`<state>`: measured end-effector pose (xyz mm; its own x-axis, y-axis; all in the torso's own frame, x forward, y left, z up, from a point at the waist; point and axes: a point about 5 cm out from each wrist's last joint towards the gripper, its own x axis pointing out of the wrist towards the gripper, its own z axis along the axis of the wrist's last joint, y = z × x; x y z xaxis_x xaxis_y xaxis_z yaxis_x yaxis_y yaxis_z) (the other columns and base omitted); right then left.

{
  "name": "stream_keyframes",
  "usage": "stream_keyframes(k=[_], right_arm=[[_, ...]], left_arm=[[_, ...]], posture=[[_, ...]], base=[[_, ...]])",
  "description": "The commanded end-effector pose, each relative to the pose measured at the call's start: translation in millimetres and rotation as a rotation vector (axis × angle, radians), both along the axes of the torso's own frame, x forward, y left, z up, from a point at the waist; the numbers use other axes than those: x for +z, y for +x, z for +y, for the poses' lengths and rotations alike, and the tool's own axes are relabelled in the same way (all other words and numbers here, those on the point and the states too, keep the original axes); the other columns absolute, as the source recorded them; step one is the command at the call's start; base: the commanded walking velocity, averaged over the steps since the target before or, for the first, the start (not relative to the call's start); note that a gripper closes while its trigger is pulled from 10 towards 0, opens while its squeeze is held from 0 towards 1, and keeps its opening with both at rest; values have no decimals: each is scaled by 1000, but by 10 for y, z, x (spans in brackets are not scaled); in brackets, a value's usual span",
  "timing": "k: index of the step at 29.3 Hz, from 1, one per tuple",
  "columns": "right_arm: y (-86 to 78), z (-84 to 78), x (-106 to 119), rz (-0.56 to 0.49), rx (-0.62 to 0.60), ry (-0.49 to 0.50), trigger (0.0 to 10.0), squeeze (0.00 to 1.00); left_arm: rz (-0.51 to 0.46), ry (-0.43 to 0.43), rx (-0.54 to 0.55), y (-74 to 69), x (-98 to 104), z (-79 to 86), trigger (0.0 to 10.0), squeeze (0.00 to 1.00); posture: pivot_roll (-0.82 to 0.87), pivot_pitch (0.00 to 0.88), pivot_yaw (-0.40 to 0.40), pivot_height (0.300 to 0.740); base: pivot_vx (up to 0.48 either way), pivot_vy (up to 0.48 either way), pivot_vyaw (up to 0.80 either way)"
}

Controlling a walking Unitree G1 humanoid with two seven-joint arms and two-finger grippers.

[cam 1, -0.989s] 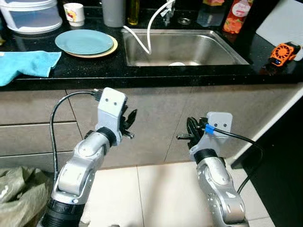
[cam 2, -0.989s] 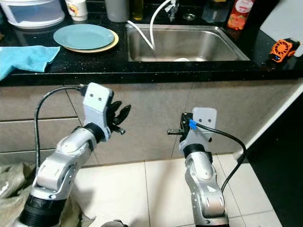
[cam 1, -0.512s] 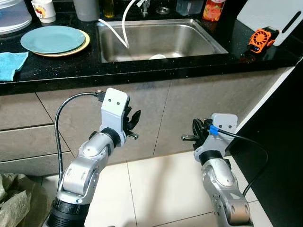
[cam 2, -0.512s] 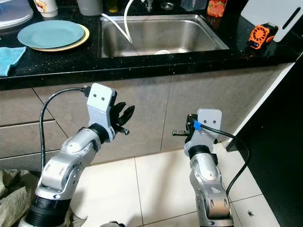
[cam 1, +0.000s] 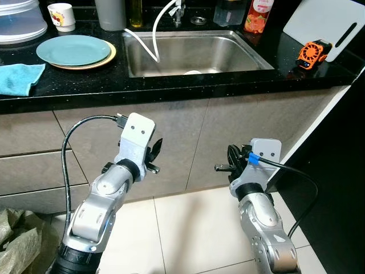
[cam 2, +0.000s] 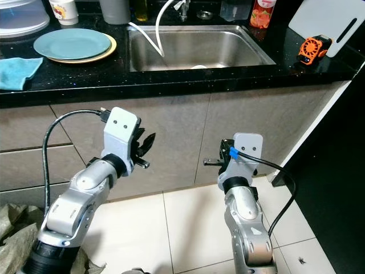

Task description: Kitchen organization

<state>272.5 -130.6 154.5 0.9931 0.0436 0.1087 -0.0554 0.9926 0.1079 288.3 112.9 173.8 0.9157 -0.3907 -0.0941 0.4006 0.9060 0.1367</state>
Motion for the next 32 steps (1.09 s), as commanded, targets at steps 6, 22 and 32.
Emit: stream_keyframes(k=[6, 22, 32], right_arm=[[-3, 35, -29, 5, 15, -6, 10000, 0], [-31, 234, -194, 118, 32, 62, 10000, 0], [103, 327, -174, 124, 48, 39, 10000, 0]], left_arm=[[94, 19, 39, -30, -112, 39, 10000, 0], [-41, 80, -120, -149, -149, 88, 10000, 0], [-76, 125, -174, -103, -207, 35, 10000, 0]], posture=[[171, 65, -28, 740], [172, 77, -39, 740], [196, 76, -71, 740]], base=[[0, 0, 0], [0, 0, 0], [0, 0, 0]])
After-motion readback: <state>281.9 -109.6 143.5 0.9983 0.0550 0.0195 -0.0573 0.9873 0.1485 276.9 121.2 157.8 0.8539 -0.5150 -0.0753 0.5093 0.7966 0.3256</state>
